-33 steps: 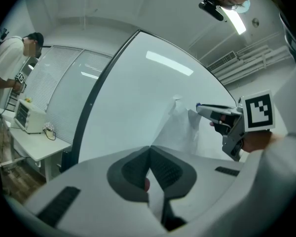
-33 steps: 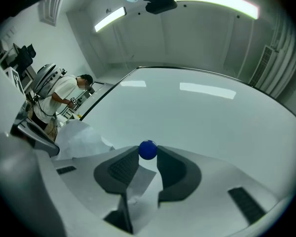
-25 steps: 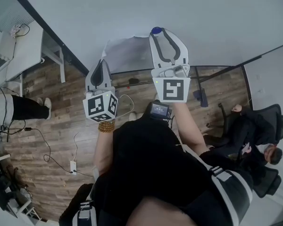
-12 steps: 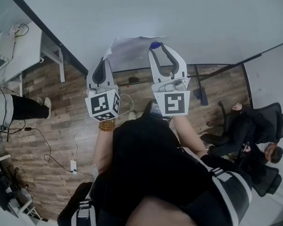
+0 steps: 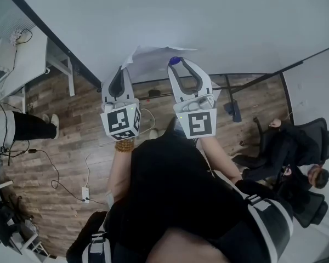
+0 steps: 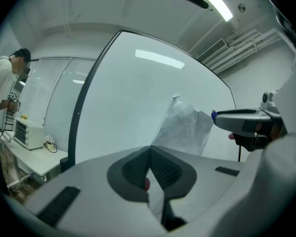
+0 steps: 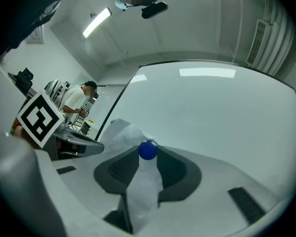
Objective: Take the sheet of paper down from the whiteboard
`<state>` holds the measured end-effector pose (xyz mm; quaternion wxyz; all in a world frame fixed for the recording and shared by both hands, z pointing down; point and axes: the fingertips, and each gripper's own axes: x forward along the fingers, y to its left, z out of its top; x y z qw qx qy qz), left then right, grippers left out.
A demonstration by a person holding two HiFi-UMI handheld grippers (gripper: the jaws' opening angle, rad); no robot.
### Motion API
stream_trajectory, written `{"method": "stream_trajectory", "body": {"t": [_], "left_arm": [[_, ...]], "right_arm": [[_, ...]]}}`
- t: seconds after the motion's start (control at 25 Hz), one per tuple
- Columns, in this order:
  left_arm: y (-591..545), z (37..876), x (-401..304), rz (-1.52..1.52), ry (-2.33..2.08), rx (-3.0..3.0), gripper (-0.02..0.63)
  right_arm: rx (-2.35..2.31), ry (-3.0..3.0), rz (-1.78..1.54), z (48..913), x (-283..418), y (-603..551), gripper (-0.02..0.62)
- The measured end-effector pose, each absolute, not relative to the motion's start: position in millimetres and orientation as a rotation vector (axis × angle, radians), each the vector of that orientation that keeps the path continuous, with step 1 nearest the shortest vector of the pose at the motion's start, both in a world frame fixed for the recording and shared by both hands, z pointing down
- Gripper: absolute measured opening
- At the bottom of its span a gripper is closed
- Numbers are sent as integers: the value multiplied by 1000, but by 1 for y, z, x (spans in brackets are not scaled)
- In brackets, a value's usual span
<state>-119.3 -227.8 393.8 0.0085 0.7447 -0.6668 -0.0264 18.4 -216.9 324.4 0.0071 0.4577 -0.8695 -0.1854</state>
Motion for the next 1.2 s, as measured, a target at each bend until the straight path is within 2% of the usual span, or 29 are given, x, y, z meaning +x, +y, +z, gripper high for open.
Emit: {"method": "stream_trajectory", "body": {"t": [1.2], "left_arm": [[-232,400,-113,-93,-2045,2320,9]], "right_arm": [[1368,-2694,-556,338,21,-217,114]]}}
